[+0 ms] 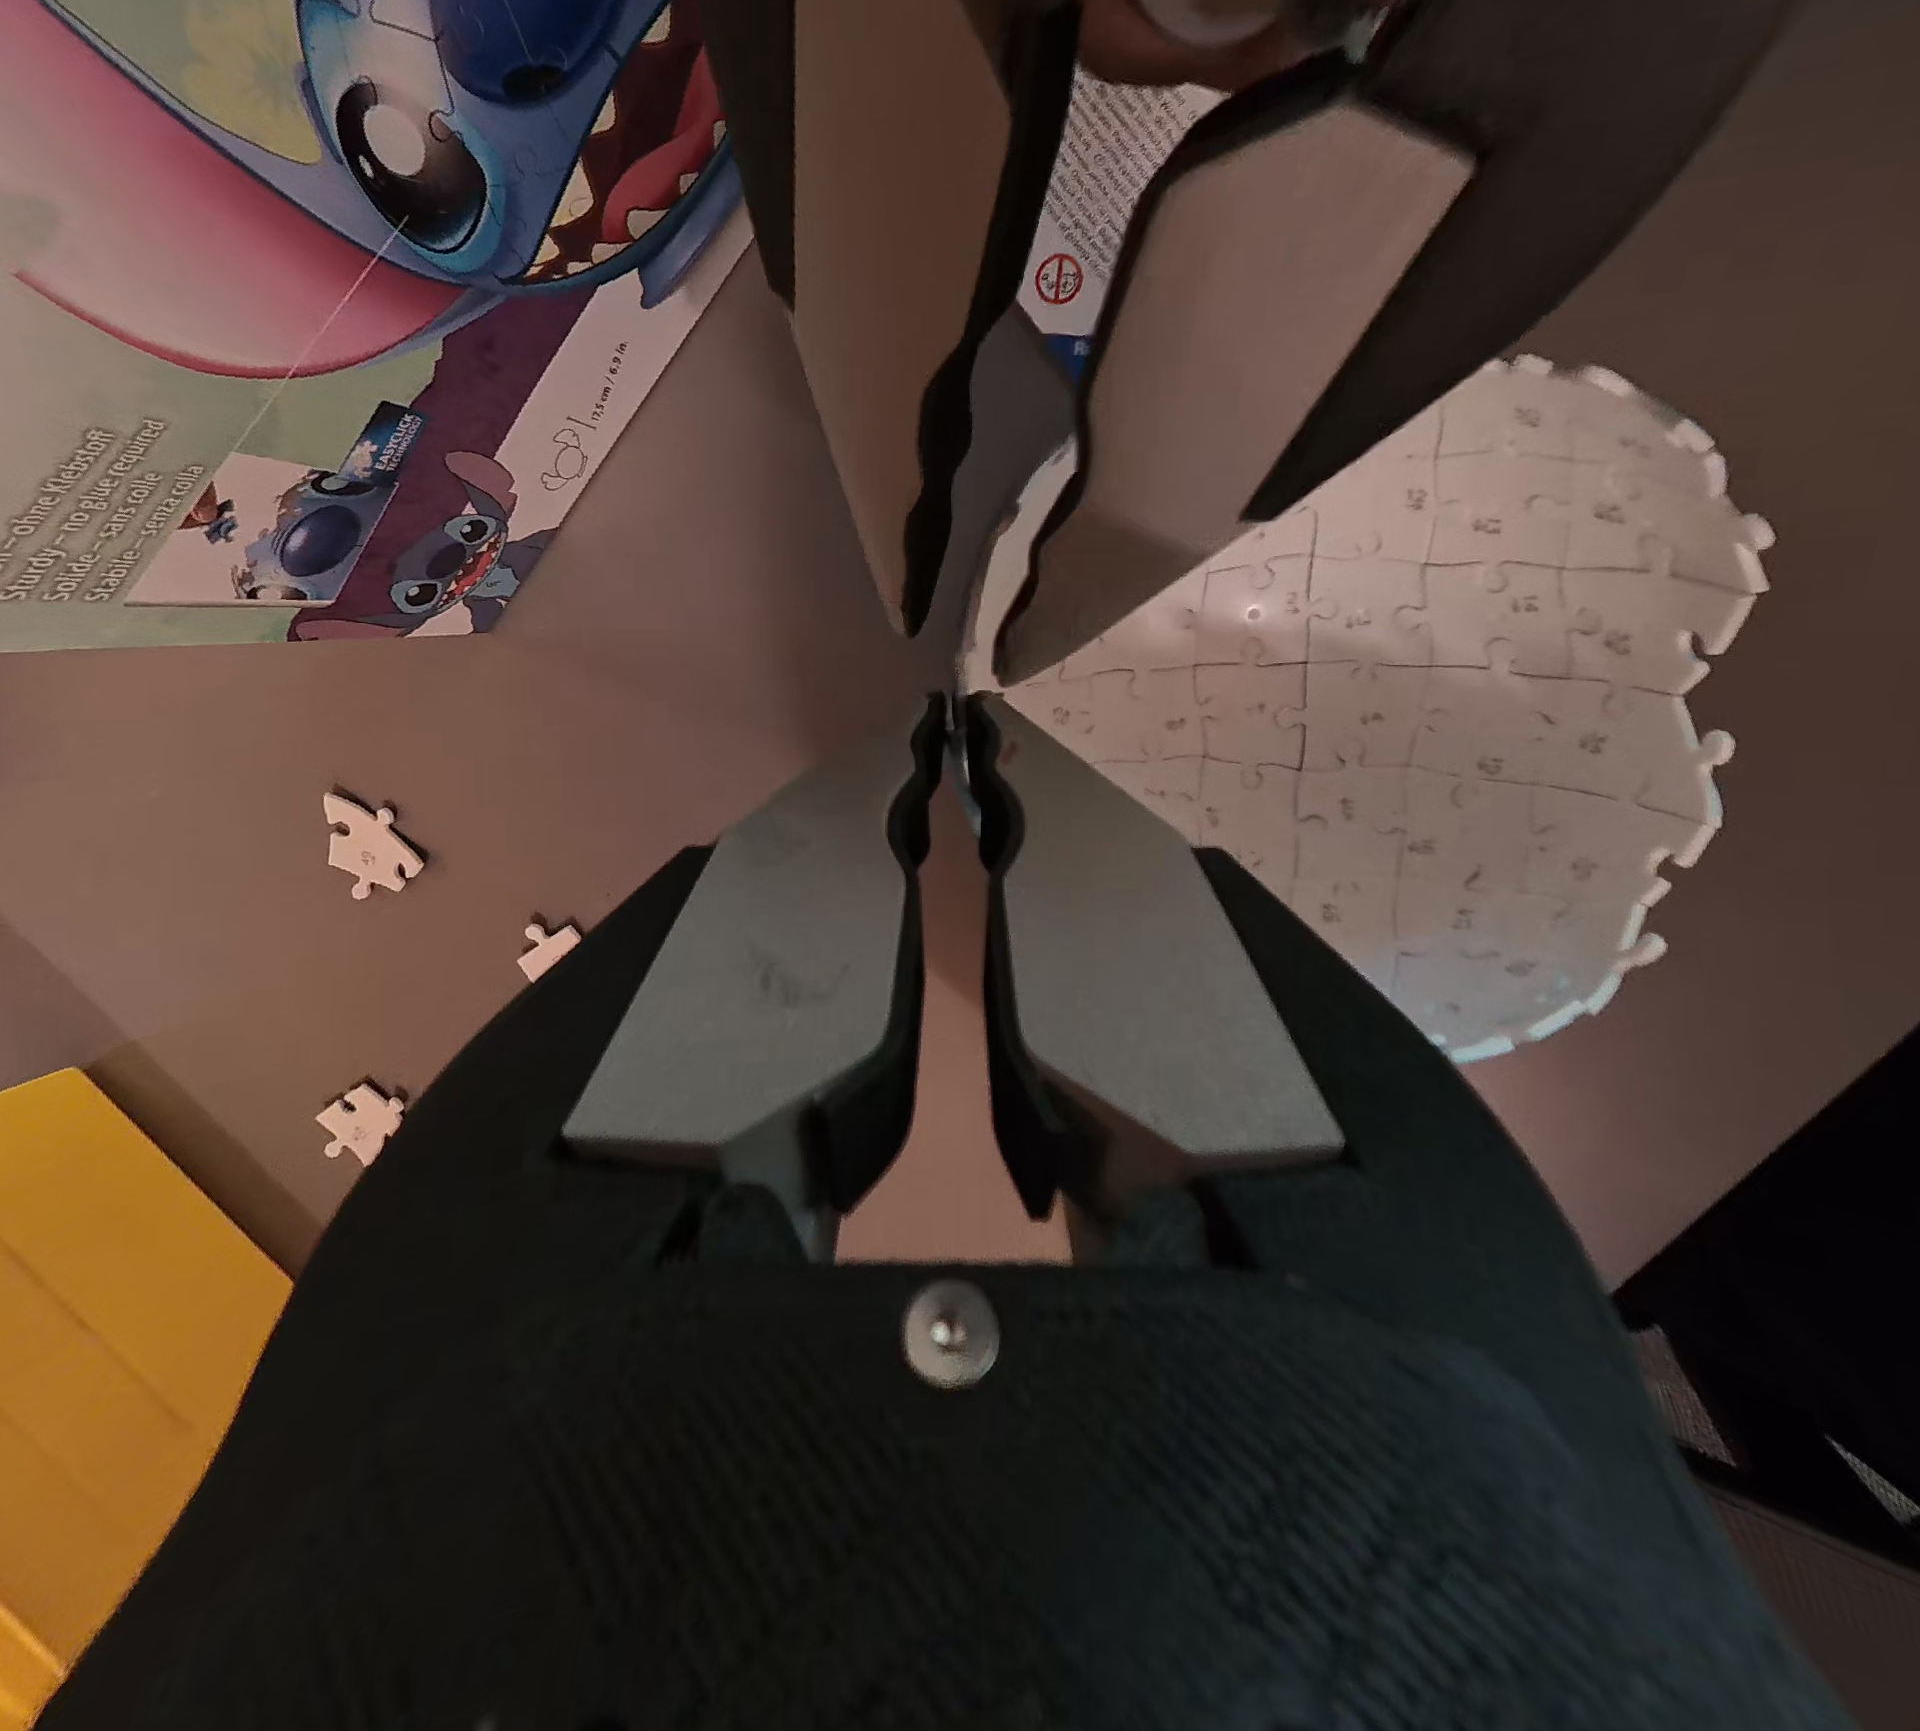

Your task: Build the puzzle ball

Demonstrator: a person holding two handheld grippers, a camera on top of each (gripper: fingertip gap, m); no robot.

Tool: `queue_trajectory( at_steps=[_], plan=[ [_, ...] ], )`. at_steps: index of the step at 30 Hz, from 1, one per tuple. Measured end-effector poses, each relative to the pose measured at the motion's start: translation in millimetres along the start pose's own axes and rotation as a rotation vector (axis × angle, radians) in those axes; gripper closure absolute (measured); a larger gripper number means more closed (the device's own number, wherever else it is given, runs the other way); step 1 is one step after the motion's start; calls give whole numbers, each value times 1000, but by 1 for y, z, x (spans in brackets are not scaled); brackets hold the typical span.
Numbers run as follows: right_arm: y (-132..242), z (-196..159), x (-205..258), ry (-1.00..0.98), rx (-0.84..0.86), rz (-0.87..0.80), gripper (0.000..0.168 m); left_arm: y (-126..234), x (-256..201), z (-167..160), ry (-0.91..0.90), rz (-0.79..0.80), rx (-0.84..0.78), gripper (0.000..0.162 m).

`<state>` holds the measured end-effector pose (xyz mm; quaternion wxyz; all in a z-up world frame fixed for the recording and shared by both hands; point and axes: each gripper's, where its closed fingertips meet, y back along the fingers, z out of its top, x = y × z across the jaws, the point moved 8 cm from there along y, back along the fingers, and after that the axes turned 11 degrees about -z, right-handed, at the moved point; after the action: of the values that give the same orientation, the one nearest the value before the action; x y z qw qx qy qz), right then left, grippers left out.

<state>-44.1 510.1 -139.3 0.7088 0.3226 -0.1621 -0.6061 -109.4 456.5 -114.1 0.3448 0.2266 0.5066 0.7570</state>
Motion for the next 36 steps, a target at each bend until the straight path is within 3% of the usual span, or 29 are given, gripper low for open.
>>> queue_trajectory(
  at_steps=[3,10,20,27,36],
  plan=[
    [-5,0,2,20,-10,1,166,1,0,-1,-4,2,4,160],
    [-5,-1,2,9,-11,12,166,33,2,-1,26,-55,-107,142],
    [-4,-1,0,1,-10,7,166,15,3,-6,47,-151,-13,149],
    [-4,-2,-1,-16,-15,23,166,7,5,3,30,-103,75,156],
    [-5,-6,-4,-72,-16,52,166,1,4,6,47,-39,64,159]
  ],
)
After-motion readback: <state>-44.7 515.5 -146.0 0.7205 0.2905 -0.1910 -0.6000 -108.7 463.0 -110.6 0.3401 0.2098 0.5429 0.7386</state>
